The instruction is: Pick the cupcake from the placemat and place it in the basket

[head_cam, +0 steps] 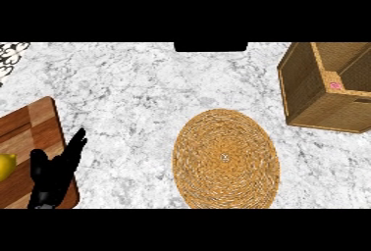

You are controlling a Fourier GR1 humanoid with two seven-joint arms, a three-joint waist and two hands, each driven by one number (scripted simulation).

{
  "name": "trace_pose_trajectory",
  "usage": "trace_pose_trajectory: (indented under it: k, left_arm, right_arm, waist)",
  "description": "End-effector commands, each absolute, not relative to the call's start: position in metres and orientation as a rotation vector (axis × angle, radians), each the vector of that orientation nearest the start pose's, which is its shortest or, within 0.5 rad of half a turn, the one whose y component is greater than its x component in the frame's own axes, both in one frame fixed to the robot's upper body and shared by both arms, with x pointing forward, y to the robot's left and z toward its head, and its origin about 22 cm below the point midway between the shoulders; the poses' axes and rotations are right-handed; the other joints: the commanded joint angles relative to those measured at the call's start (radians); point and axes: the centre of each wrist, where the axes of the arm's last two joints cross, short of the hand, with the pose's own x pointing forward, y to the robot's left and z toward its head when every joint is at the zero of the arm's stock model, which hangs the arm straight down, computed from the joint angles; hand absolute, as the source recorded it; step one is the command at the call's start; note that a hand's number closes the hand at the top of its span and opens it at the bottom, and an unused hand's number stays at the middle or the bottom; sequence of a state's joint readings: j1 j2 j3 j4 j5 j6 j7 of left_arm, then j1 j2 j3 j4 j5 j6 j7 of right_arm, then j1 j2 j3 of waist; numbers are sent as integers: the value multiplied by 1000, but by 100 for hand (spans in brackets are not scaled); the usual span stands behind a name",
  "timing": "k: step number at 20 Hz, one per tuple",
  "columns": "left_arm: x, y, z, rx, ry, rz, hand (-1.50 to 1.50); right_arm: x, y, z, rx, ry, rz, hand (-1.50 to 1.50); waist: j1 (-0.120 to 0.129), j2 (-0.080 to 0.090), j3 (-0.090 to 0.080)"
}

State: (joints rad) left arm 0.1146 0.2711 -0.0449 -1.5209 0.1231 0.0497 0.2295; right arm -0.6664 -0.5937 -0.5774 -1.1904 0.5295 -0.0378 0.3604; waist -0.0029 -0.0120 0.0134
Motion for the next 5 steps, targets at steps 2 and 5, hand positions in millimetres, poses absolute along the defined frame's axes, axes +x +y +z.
trace_pose_trajectory:
  k: [2, 5]
  left_arm:
    - [195, 291, -44, 149, -1018, -26, 0]
    - [179, 298, -47, 154, -995, -29, 0]
  right_arm:
    - [311, -467, 231, -1123, -1376, -246, -150]
    - [281, -496, 230, -1130, -1374, -236, -150]
  waist:
    - [-6, 11, -13]
    - [-11, 9, -13]
